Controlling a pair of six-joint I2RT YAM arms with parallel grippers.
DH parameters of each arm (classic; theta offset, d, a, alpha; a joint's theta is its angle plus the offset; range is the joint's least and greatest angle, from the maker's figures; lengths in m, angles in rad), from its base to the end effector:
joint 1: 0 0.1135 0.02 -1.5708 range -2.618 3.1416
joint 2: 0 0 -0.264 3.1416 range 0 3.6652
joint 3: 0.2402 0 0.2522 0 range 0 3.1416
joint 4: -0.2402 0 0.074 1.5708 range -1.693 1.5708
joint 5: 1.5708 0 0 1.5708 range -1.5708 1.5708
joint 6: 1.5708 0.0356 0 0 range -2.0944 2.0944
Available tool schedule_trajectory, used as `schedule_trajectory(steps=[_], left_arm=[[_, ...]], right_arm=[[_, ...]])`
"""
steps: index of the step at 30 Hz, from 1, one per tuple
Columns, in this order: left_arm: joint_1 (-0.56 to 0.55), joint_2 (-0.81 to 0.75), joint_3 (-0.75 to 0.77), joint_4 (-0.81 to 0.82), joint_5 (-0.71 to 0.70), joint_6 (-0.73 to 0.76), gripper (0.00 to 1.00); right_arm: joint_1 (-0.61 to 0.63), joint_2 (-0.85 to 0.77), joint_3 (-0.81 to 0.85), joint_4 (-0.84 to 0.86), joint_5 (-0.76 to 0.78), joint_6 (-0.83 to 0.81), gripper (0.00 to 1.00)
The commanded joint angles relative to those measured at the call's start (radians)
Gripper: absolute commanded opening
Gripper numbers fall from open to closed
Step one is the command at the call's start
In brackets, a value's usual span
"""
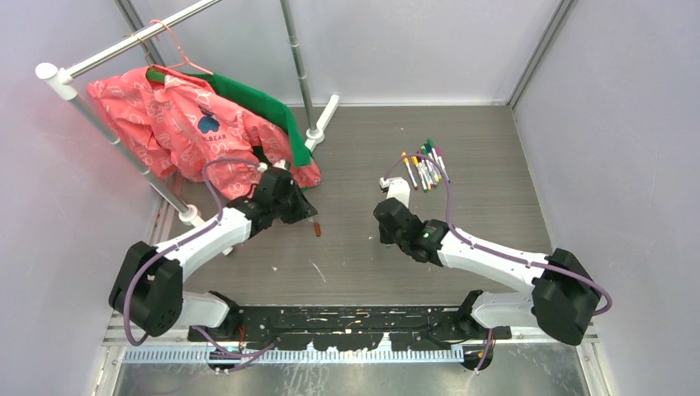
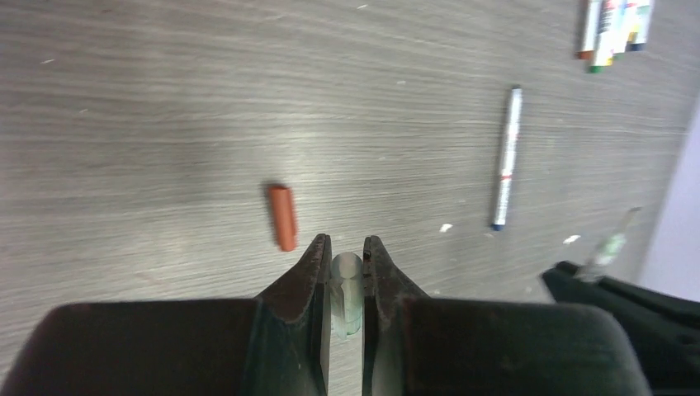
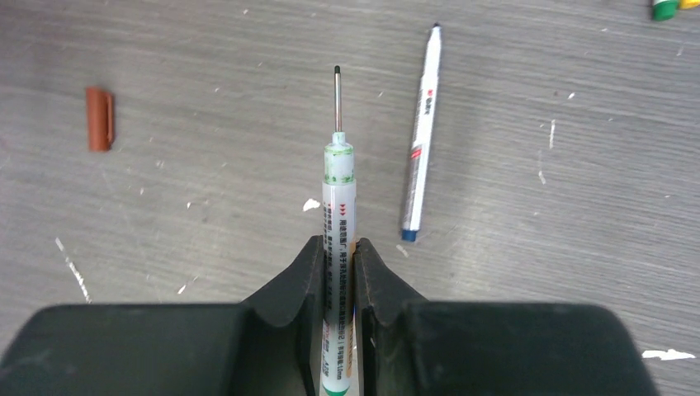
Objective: Open the pen caps
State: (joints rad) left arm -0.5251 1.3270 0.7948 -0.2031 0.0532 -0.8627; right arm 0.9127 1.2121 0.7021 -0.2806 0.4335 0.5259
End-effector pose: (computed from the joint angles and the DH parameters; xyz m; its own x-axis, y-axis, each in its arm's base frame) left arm 0.2405 -0.1415 0.2236 -0.7837 -0.4226 -0.4553 -0.0931 0.8045 -0.5865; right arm 0.1618 0.1848 0.2179 -0.6457 -0.0904 -0.7582 -0.2464 0.9645 0.0949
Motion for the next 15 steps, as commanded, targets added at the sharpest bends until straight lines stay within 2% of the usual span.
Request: schedule_trajectory(steps=[1, 15], left_arm=[[0.004, 0.033, 0.022, -0.123, -0.108, 0.056, 0.00], [0.004, 0.159, -0.022, -0.067, -0.119, 0.037, 0.08]], right_arm=[[-0.050, 0.049, 0.079, 0.001, 0.001, -0.039, 0.01], [-0.136, 0.182, 0.136, -0.005, 0.009, -0.081, 0.02]])
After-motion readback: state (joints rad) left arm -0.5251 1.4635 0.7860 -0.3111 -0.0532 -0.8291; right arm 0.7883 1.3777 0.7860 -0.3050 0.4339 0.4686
